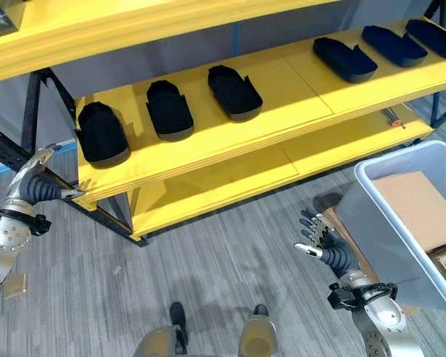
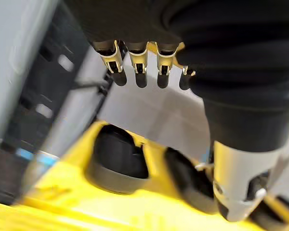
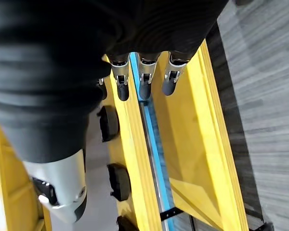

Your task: Move parts from the plastic box to the shelf.

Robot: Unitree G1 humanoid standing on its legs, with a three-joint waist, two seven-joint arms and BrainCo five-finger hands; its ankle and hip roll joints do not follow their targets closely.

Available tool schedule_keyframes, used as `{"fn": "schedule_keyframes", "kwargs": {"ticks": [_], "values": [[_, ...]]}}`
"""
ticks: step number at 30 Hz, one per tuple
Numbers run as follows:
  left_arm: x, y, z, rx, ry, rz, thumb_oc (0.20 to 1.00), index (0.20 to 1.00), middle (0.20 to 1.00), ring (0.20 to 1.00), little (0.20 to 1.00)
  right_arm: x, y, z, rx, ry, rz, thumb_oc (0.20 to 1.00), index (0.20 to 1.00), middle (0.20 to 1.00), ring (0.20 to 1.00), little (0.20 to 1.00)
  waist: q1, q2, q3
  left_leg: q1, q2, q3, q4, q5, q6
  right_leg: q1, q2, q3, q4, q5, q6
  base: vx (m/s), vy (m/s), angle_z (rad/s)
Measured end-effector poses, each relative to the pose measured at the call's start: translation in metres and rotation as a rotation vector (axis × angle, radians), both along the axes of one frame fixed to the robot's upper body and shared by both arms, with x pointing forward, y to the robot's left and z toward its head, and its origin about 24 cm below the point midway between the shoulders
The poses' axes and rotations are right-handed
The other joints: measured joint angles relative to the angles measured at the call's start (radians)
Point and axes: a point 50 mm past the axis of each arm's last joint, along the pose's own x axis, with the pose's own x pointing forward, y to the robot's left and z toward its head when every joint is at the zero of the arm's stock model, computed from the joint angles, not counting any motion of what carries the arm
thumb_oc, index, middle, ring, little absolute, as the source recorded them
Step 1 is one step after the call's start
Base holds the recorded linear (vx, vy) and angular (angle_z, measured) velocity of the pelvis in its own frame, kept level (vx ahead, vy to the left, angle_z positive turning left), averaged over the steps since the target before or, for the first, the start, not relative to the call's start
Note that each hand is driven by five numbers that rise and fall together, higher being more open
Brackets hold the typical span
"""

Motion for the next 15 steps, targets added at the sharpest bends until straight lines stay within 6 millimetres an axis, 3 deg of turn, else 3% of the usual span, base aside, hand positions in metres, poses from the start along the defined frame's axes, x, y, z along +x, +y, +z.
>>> {"fn": "schedule_keyframes", "kwargs": {"ticks": [1,3,9,15], "values": [[0.009,-0.019,-0.006,-0.237,-0.061,-0.049,1.0,1.0,1.0,1.0,1.0,-0.002,0.001,-0.002,0.013,0.002,-0.009,1.0,1.0,1.0,1.0,1.0,-0.017,0.001,0.0,0.001,-0.005,0.005,-0.002,-0.001,0.002,-0.001,-0.001,0.003,-0.003,0.003,0.003,0.03,-0.006,-0.11],[0.024,-0.044,-0.006,-0.399,-0.101,-0.123,1.0,1.0,1.0,1.0,1.0,0.0,0.005,-0.003,0.031,-0.002,-0.008,1.0,1.0,1.0,1.0,1.0,-0.023,0.0,-0.002,0.0,-0.005,0.015,-0.003,-0.002,0.004,-0.001,-0.001,0.012,-0.007,0.006,0.005,0.01,0.0,-0.15],[0.051,-0.097,0.017,-0.682,-0.21,-0.302,1.0,1.0,1.0,1.0,1.0,0.007,0.016,-0.004,0.04,-0.005,0.013,1.0,1.0,1.0,1.0,1.0,-0.08,-0.001,-0.005,-0.019,-0.004,0.055,-0.003,-0.004,0.006,-0.055,0.001,0.055,-0.013,0.022,0.008,0.0,0.011,-0.17],[0.061,-0.105,0.027,-0.855,-0.273,-0.312,1.0,1.0,1.0,1.0,1.0,0.012,0.018,-0.001,0.038,-0.034,-0.01,1.0,1.0,1.0,1.0,1.0,-0.109,0.012,0.001,-0.05,-0.003,0.075,0.0,-0.006,0.007,-0.104,0.003,0.083,-0.008,0.03,0.01,0.0,0.009,-0.16]]}}
